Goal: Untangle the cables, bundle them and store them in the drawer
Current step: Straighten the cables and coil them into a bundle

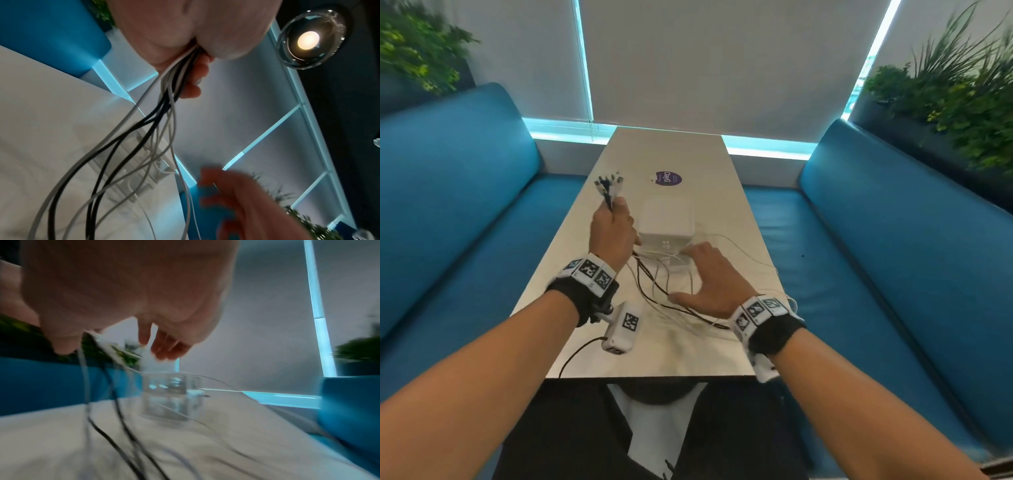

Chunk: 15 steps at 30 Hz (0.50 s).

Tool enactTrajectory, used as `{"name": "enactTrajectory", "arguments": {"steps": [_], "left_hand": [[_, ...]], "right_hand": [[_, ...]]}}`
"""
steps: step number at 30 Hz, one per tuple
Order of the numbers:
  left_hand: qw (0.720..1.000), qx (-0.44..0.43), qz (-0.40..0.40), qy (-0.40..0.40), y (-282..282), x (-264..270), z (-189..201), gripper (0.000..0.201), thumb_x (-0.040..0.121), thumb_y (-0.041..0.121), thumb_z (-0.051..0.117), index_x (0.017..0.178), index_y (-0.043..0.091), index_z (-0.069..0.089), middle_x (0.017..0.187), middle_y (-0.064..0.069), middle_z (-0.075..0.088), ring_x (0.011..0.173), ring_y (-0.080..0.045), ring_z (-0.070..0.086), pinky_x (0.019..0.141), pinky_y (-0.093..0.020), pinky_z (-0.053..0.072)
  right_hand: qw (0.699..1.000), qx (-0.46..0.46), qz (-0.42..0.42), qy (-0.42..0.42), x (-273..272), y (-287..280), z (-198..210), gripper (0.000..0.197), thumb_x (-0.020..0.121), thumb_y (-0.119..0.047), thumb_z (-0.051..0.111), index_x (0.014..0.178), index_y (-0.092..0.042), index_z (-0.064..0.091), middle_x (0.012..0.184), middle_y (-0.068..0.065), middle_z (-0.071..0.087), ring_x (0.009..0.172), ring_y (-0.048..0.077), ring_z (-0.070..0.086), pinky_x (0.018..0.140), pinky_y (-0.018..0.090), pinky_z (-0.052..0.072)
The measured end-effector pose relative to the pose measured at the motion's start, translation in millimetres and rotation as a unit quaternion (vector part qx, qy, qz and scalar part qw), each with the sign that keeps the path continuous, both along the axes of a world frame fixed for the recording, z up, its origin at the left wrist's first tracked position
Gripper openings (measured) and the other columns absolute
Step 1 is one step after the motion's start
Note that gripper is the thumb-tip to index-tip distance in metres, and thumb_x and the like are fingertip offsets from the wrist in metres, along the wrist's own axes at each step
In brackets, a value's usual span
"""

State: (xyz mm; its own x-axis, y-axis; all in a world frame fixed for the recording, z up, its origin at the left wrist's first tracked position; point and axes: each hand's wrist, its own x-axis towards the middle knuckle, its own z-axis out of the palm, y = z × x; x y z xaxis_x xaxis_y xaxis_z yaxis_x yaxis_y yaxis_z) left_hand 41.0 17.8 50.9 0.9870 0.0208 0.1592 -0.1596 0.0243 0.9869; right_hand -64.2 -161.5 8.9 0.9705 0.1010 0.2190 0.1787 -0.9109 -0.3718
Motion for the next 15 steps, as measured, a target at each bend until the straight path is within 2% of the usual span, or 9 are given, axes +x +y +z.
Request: {"name": "enactTrajectory", "arguments": {"steps": [2, 4, 5, 7, 9, 11, 12, 14, 15], "left_hand": [[0.999, -0.001, -0.035, -0.019, -5.3, -9.8, 1.5, 0.032, 0.106, 0.034, 0.036, 0.078, 0.021, 0.044, 0.061, 0.001, 0.037, 0.048, -0.017, 0.041, 0.052, -0.032, 0.046], [0.997, -0.024, -0.061, -0.034, -9.1, -16.2, 4.3, 0.033, 0.107, 0.03, 0.036, 0.077, 0.019, 0.043, 0.06, 0.0, 0.035, 0.046, -0.015, 0.036, 0.048, -0.029, 0.038], [0.997, -0.036, -0.066, -0.031, -9.5, -19.1, 7.5, 0.033, 0.107, 0.029, 0.036, 0.077, 0.018, 0.042, 0.06, 0.0, 0.033, 0.046, -0.014, 0.032, 0.046, -0.028, 0.034], [0.996, -0.066, -0.064, -0.011, -7.0, -22.4, 13.9, 0.033, 0.106, 0.032, 0.038, 0.076, 0.018, 0.042, 0.06, 0.0, 0.031, 0.046, -0.014, 0.028, 0.044, -0.026, 0.029], [0.995, -0.085, -0.053, 0.01, -5.0, -24.7, 21.0, 0.035, 0.105, 0.034, 0.039, 0.073, 0.02, 0.041, 0.059, 0.002, 0.03, 0.046, -0.012, 0.025, 0.044, -0.024, 0.026], [0.994, -0.108, -0.019, 0.017, -3.3, -22.5, 30.7, 0.037, 0.105, 0.034, 0.039, 0.071, 0.021, 0.041, 0.058, 0.004, 0.03, 0.046, -0.011, 0.024, 0.042, -0.021, 0.023], [0.991, -0.129, 0.007, 0.017, 0.0, -16.7, 37.2, 0.037, 0.105, 0.033, 0.04, 0.069, 0.021, 0.04, 0.057, 0.004, 0.03, 0.045, -0.011, 0.024, 0.042, -0.02, 0.023], [0.982, -0.16, 0.096, 0.013, 16.2, 11.4, 51.4, 0.036, 0.102, 0.034, 0.043, 0.069, 0.019, 0.041, 0.056, 0.003, 0.034, 0.045, -0.013, 0.028, 0.045, -0.021, 0.025], [0.975, -0.171, 0.143, 0.017, 27.1, 25.6, 60.4, 0.033, 0.098, 0.036, 0.045, 0.071, 0.017, 0.044, 0.057, 0.002, 0.038, 0.047, -0.016, 0.033, 0.047, -0.024, 0.028]], "right_hand": [[0.999, -0.02, 0.01, -0.048, 17.3, 31.7, 9.0, 0.088, 0.068, -0.069, 0.067, 0.14, -0.028, 0.038, 0.141, -0.003, 0.042, 0.126, 0.018, 0.04, 0.107, 0.038, 0.034], [0.999, 0.009, 0.017, -0.038, 31.1, 55.6, 16.9, 0.082, 0.068, -0.069, 0.069, 0.132, -0.025, 0.045, 0.132, -0.003, 0.056, 0.118, 0.018, 0.051, 0.102, 0.039, 0.041], [0.998, 0.052, 0.021, -0.016, 34.7, 63.7, 19.5, 0.072, 0.069, -0.064, 0.072, 0.124, -0.022, 0.05, 0.12, -0.003, 0.064, 0.107, 0.017, 0.059, 0.094, 0.037, 0.047], [0.991, 0.127, 0.03, 0.034, 38.8, 70.7, 17.4, 0.042, 0.079, -0.046, 0.074, 0.106, -0.019, 0.058, 0.097, -0.004, 0.07, 0.085, 0.016, 0.065, 0.08, 0.035, 0.054], [0.987, 0.144, 0.032, 0.064, 38.3, 69.5, 9.0, 0.013, 0.088, -0.028, 0.064, 0.091, -0.015, 0.063, 0.08, 0.002, 0.069, 0.072, 0.021, 0.065, 0.073, 0.041, 0.056], [0.985, 0.149, 0.017, 0.091, 33.8, 61.2, -3.4, 0.012, 0.091, -0.023, 0.054, 0.085, -0.015, 0.06, 0.075, 0.006, 0.065, 0.069, 0.028, 0.063, 0.066, 0.041, 0.054], [0.986, 0.131, 0.0, 0.106, 31.0, 51.1, -10.5, 0.012, 0.092, -0.024, 0.052, 0.086, -0.016, 0.058, 0.076, 0.006, 0.063, 0.07, 0.029, 0.061, 0.064, 0.038, 0.05], [0.988, 0.056, -0.056, 0.134, 22.0, 17.3, -27.0, 0.015, 0.094, -0.03, 0.05, 0.091, -0.018, 0.058, 0.085, 0.006, 0.064, 0.078, 0.028, 0.059, 0.067, 0.033, 0.043], [0.985, 0.014, -0.091, 0.143, 12.7, -5.9, -35.5, 0.016, 0.094, -0.032, 0.049, 0.093, -0.019, 0.058, 0.09, 0.007, 0.065, 0.084, 0.03, 0.061, 0.069, 0.034, 0.045]]}}
